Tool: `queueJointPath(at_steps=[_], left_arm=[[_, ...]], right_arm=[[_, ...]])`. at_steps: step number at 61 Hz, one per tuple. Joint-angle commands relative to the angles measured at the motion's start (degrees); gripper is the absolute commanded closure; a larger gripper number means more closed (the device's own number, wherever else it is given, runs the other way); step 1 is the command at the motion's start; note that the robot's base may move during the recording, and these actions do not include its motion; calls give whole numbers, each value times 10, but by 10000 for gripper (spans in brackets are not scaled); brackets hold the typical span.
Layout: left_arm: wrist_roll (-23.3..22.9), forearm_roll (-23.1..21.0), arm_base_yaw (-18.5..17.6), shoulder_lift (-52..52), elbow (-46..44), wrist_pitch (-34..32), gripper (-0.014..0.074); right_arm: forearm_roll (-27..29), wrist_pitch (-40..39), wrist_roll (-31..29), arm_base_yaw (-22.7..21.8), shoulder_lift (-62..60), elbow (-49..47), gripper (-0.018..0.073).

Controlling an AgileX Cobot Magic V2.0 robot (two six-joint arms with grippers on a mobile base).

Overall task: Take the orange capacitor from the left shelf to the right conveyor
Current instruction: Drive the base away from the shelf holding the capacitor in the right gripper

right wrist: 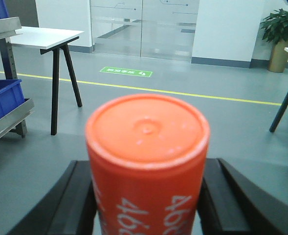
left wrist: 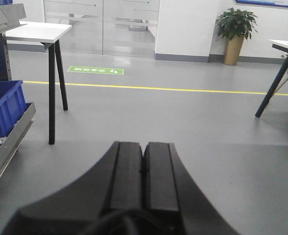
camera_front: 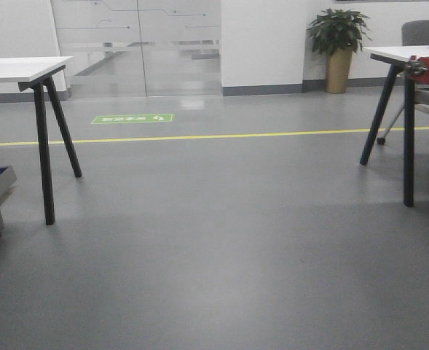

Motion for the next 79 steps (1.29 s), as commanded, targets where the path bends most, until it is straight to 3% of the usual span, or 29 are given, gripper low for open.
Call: queueJointPath(at_steps=[1, 79], left_arm=[[-1, 0, -4, -11, -3, -51, 701], [-1, 0, -4, -11, -3, -51, 701]], right_arm=[[-8, -55, -2, -2, 7, -15, 402], [-8, -55, -2, -2, 7, -15, 402]])
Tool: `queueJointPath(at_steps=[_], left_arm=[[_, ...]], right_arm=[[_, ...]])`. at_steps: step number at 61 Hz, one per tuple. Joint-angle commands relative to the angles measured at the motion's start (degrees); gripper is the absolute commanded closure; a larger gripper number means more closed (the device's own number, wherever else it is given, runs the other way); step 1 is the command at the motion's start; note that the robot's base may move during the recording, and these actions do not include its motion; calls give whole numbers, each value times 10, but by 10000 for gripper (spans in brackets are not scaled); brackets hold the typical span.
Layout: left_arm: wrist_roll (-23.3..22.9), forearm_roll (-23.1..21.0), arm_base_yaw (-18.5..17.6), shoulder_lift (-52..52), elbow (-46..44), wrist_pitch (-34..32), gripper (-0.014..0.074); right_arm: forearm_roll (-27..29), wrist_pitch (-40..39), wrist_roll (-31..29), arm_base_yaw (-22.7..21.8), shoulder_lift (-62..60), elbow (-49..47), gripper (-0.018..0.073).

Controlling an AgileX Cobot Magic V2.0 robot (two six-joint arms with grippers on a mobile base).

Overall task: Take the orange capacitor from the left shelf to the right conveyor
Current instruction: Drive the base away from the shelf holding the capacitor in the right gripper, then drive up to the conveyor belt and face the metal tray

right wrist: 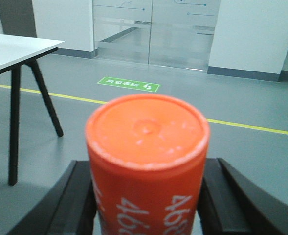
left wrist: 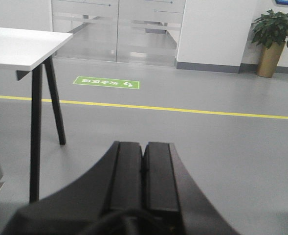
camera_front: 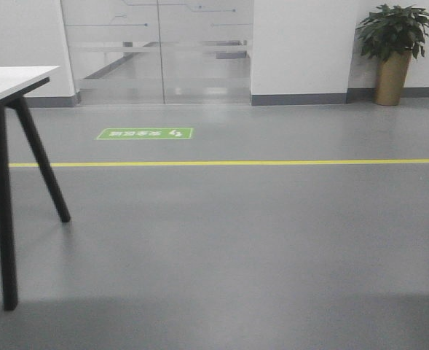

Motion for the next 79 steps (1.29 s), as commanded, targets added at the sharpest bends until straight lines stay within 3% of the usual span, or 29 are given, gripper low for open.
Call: queueJointPath(at_steps=[1, 79], left_arm=[[-1, 0, -4, -11, -3, -51, 701], [-1, 0, -4, -11, -3, -51, 701]], right_arm=[[-7, -56, -2, -2, 7, -15, 402], [-7, -56, -2, -2, 7, -15, 402]])
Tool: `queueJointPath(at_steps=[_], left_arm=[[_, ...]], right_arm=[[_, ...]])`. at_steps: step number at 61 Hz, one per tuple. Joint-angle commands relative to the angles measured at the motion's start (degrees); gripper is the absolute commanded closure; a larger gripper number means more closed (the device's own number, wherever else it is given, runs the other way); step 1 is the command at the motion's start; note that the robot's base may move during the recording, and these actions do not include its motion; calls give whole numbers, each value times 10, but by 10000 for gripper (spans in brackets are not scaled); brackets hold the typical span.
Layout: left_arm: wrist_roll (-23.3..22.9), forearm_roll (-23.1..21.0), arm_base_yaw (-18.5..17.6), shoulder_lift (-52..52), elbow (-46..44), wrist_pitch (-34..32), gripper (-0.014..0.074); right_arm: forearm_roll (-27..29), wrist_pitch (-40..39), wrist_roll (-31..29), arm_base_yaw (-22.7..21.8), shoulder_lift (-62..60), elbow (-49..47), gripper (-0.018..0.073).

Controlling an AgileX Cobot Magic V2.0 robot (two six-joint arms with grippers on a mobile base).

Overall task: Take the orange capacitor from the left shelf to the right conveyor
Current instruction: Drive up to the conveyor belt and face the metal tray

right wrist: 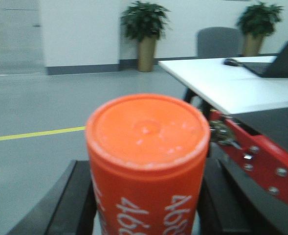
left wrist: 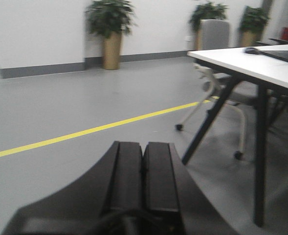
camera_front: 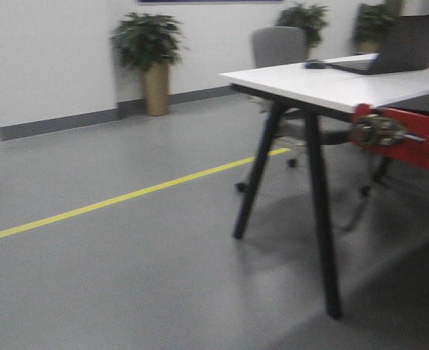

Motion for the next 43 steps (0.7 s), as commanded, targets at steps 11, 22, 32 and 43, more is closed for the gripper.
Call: queueJointPath(at_steps=[11, 22, 32, 43], left_arm=[[-1, 0, -4, -11, -3, -51, 701], [-1, 0, -4, -11, -3, -51, 701], [-1, 0, -4, -11, -3, -51, 701], [-1, 0, -4, -11, -3, -51, 701]], right_arm=[[-7, -56, -2, -2, 7, -15, 402], [-7, -56, -2, -2, 7, -15, 402], [-7, -56, -2, -2, 7, -15, 402], [-7, -56, -2, -2, 7, -15, 402]])
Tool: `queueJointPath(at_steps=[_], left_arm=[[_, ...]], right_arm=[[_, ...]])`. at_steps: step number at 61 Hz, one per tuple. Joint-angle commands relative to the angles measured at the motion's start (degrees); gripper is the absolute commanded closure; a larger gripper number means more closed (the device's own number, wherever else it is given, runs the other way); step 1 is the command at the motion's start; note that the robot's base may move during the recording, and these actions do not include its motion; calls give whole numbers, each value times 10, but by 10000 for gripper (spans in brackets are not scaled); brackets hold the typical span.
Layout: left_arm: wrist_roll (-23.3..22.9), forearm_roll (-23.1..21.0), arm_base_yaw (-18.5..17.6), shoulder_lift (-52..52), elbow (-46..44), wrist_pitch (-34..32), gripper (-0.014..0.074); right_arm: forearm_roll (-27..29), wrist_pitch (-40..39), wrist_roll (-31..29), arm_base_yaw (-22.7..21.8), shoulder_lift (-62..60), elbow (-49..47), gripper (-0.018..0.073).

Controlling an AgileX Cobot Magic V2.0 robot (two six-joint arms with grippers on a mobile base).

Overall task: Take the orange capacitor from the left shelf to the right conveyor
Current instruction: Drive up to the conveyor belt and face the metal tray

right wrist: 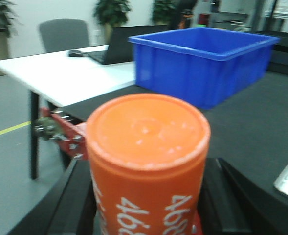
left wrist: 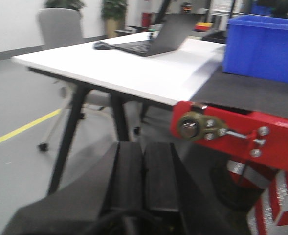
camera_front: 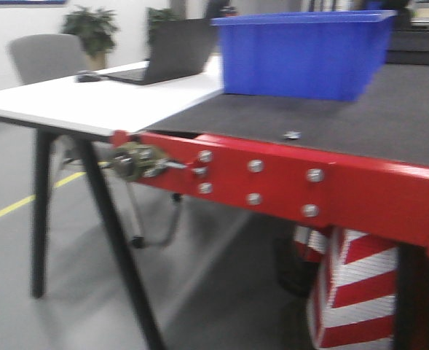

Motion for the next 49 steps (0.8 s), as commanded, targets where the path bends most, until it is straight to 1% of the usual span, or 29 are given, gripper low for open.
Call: queueJointPath(at_steps=[1, 49], left_arm=[[-1, 0, -4, -11, -3, -51, 701], [-1, 0, -4, -11, -3, -51, 701]], right_arm=[[-7, -56, -2, -2, 7, -15, 402], [-7, -56, -2, -2, 7, -15, 402]])
